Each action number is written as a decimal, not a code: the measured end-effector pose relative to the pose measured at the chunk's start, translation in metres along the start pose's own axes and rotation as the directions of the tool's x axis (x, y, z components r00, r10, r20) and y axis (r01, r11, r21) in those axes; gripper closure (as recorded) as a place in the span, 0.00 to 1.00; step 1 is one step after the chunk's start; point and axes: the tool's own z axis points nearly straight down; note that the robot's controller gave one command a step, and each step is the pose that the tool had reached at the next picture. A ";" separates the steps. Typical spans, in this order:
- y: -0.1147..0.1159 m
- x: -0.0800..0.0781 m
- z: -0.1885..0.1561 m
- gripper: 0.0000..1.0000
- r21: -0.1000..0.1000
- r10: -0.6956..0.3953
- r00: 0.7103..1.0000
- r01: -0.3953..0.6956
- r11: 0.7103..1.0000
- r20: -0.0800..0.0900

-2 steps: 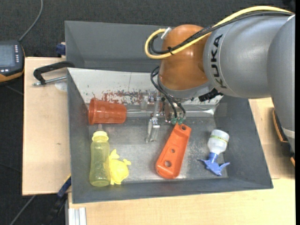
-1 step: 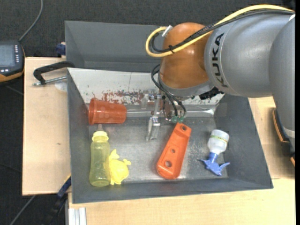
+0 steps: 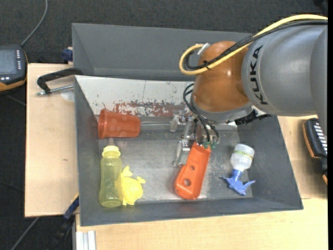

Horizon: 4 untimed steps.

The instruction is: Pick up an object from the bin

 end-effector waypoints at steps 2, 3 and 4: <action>-0.044 0.026 0.026 0.00 0.001 -0.370 0.929 0.370 0.929 0.003; -0.068 0.041 0.057 0.00 0.001 -0.397 0.918 0.397 0.918 0.003; -0.075 -0.010 0.076 1.00 0.004 -0.696 0.718 0.696 0.718 0.008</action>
Offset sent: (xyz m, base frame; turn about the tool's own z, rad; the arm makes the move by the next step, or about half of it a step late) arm -0.0570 -0.0564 -0.0356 -0.4659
